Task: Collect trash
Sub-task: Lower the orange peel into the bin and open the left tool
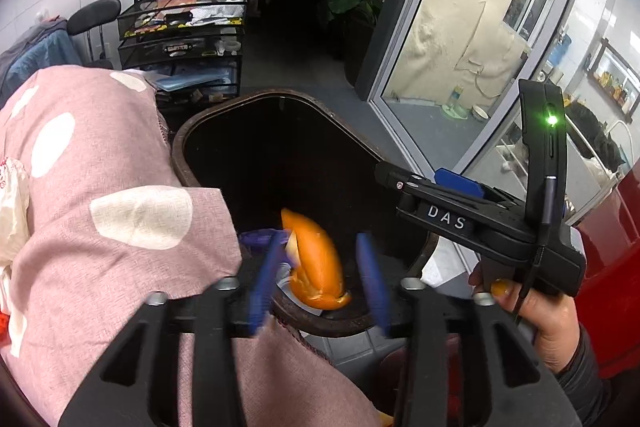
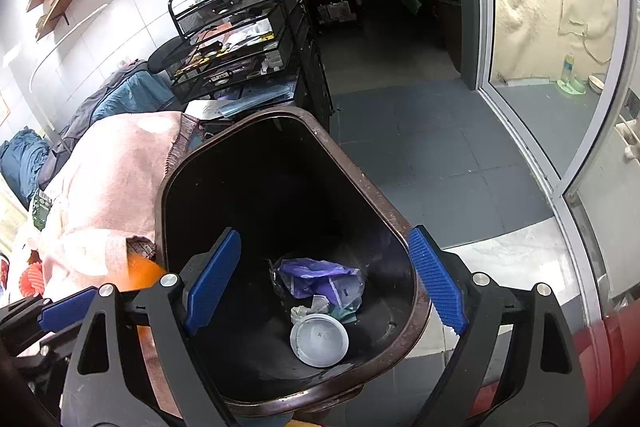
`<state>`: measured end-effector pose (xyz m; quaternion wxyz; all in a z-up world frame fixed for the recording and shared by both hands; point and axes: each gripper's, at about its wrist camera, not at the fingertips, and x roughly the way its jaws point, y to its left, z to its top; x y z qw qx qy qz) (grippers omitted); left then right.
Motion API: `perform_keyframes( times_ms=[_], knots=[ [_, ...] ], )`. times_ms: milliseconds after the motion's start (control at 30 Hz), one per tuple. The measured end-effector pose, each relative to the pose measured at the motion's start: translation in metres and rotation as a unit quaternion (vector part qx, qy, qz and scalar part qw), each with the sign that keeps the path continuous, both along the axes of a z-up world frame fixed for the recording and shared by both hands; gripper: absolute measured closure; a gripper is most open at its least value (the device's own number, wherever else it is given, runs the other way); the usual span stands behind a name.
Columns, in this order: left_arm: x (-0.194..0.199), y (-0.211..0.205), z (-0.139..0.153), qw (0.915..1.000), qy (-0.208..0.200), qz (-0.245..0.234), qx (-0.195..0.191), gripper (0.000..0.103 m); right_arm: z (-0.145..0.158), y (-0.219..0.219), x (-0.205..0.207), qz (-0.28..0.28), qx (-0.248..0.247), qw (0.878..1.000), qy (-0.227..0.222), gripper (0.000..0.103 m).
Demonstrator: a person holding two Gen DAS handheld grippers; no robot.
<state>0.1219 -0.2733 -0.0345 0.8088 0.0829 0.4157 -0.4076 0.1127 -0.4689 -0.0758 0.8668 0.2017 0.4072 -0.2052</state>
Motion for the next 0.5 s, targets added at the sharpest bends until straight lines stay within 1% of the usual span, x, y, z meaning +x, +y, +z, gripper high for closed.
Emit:
perform_keyframes(
  times_ms=[33,67,133,333,500],
  knots=[
    [-0.002,0.001,0.000,1.0000,-0.008,0.003,0.000,0.036,0.000,-0.001,0.000,-0.001,0.000,1.000,0.001,0.016],
    [-0.004,0.002,0.001,0.9999,-0.016,0.005,-0.002,0.032,-0.001,-0.002,0.000,-0.003,0.000,1.000,0.001,0.015],
    [-0.006,0.003,0.003,0.9996,-0.029,0.006,-0.003,0.018,-0.002,-0.003,-0.001,-0.006,0.000,1.000,0.002,0.014],
    [-0.015,0.010,0.012,0.9980,-0.061,0.011,-0.008,0.009,-0.004,-0.002,-0.001,-0.009,0.001,1.000,0.004,0.011],
    [-0.020,0.024,0.020,0.9961,-0.083,0.024,-0.018,0.006,-0.002,0.005,0.000,0.001,0.002,1.000,0.000,0.010]
  ],
)
